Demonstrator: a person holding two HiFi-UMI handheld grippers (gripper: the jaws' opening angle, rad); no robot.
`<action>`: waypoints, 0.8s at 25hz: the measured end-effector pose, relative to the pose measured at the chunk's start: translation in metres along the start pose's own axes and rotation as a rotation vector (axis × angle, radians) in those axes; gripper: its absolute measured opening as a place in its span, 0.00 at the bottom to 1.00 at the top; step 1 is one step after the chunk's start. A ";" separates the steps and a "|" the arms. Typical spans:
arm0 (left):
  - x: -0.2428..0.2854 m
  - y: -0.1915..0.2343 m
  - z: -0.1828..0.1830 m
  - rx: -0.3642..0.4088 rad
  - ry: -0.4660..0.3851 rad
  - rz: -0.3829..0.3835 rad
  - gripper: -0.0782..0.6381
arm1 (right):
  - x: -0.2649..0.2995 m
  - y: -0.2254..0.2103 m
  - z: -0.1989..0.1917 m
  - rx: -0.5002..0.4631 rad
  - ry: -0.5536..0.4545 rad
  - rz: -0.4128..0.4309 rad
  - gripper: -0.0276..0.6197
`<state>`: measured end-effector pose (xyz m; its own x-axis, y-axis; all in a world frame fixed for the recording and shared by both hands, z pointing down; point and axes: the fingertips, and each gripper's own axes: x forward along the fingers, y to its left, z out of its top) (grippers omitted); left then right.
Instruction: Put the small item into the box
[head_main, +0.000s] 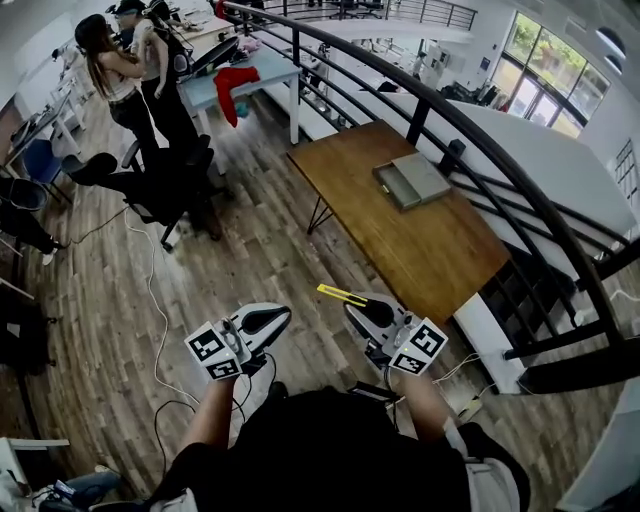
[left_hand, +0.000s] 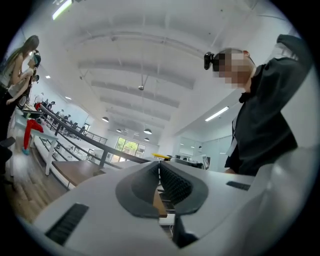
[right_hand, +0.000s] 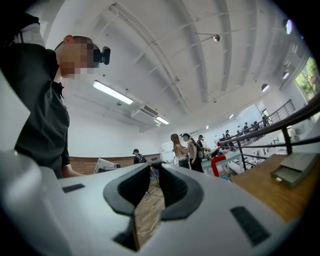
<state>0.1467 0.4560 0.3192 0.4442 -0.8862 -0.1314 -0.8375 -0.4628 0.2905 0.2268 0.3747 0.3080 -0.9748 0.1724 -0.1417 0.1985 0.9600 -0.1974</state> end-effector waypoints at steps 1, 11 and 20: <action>0.004 -0.001 -0.002 -0.007 0.002 -0.004 0.13 | -0.005 -0.003 0.000 0.000 0.003 -0.011 0.14; 0.057 -0.012 -0.031 -0.022 0.038 -0.048 0.13 | -0.074 -0.040 0.003 0.009 -0.019 -0.110 0.14; 0.090 0.049 -0.033 -0.046 0.035 -0.040 0.13 | -0.070 -0.101 0.002 0.010 -0.014 -0.168 0.14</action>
<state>0.1561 0.3539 0.3529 0.4888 -0.8654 -0.1103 -0.8037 -0.4959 0.3289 0.2757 0.2655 0.3355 -0.9929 0.0061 -0.1190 0.0334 0.9729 -0.2288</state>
